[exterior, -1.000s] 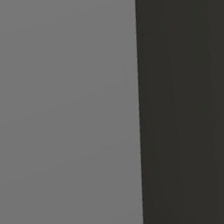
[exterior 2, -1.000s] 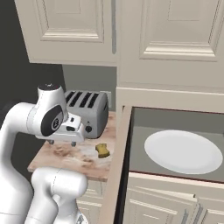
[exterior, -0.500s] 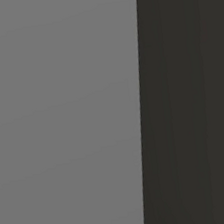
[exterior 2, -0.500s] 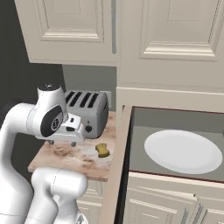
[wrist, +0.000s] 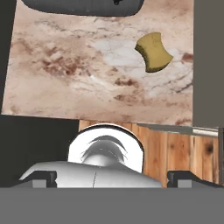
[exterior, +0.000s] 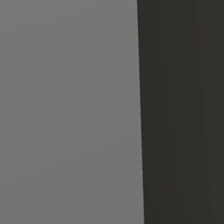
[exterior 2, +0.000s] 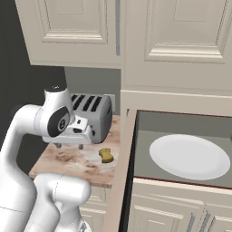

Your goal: Place the sponge inside the microwave to prepare for sanitizing.

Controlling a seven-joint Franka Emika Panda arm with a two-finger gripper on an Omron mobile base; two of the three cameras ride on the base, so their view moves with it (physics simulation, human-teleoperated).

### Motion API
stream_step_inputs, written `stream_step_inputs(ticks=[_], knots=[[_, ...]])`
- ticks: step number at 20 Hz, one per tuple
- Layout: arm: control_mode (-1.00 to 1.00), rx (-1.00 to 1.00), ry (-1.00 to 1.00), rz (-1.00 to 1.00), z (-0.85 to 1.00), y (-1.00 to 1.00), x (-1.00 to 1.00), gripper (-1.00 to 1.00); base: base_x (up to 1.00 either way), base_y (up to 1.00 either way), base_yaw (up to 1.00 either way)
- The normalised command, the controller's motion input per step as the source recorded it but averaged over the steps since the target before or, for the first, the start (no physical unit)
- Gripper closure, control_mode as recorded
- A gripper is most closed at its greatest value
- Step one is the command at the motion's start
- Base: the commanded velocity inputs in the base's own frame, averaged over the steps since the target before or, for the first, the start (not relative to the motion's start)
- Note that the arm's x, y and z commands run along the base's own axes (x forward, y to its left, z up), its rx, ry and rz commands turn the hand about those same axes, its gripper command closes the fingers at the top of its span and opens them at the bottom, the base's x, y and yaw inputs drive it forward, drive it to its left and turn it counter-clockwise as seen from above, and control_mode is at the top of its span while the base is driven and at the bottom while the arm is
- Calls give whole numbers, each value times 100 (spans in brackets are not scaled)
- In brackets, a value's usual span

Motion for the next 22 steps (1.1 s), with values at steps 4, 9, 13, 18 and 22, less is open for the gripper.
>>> stream_step_inputs(ticks=[4,9,13,18,22], knots=[[-100,-8,-1,0,-25,-32,30,-100,0,0,0],[-100,-6,-9,4,-31,-31,42,-100,0,0,0],[-100,-4,-2,4,-25,0,39,-100,0,0,0],[-100,0,0,3,-20,-1,32,-100,0,0,0],[-100,0,0,0,-32,-8,56,-100,0,0,0]])
